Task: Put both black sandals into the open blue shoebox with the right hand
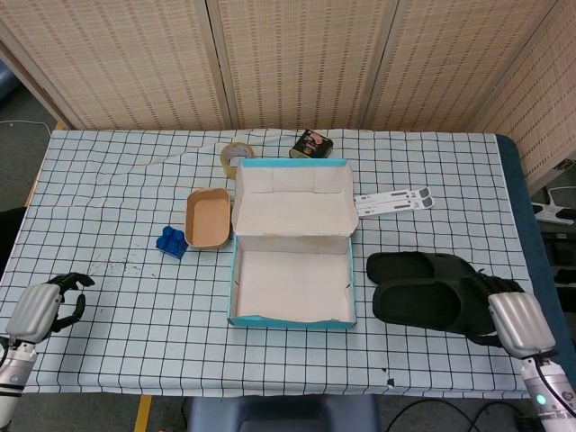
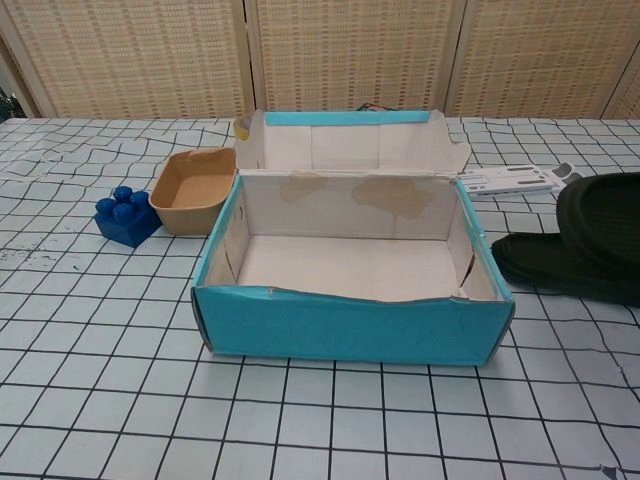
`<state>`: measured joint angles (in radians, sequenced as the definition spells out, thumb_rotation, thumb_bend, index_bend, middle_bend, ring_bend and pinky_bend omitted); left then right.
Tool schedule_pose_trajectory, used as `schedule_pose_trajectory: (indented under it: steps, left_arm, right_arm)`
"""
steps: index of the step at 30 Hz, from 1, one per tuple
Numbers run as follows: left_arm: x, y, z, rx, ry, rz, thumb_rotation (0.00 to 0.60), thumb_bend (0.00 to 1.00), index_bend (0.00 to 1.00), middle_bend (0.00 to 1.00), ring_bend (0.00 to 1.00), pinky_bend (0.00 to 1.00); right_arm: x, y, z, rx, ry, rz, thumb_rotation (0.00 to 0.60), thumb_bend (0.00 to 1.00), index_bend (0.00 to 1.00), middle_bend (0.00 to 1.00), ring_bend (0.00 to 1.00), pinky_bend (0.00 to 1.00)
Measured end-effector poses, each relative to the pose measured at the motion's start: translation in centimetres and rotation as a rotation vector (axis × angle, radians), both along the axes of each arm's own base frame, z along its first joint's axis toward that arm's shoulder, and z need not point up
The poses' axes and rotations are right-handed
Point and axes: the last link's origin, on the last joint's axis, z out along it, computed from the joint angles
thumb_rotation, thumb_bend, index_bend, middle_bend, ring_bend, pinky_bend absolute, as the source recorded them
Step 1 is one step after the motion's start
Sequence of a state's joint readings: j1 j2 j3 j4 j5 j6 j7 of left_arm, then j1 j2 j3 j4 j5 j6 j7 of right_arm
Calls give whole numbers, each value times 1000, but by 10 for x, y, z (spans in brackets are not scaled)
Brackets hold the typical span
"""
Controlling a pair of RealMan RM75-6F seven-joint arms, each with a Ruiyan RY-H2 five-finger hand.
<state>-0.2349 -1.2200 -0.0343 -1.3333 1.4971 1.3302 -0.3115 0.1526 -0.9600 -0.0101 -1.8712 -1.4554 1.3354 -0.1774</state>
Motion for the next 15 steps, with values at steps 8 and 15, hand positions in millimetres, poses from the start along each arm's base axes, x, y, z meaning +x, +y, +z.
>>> schedule_pose_trajectory:
  steps: [8, 15]
  left_arm:
    - [0, 0, -1, -6, 2, 2, 600, 580, 389, 375, 393, 550]
    - [0, 0, 0, -7, 1, 0, 600, 580, 389, 375, 393, 550]
  right_arm:
    - [60, -28, -5, 32, -34, 159, 600, 0, 590, 461, 365, 403]
    - [103, -50, -33, 142, 5, 241, 600, 0, 590, 461, 365, 403]
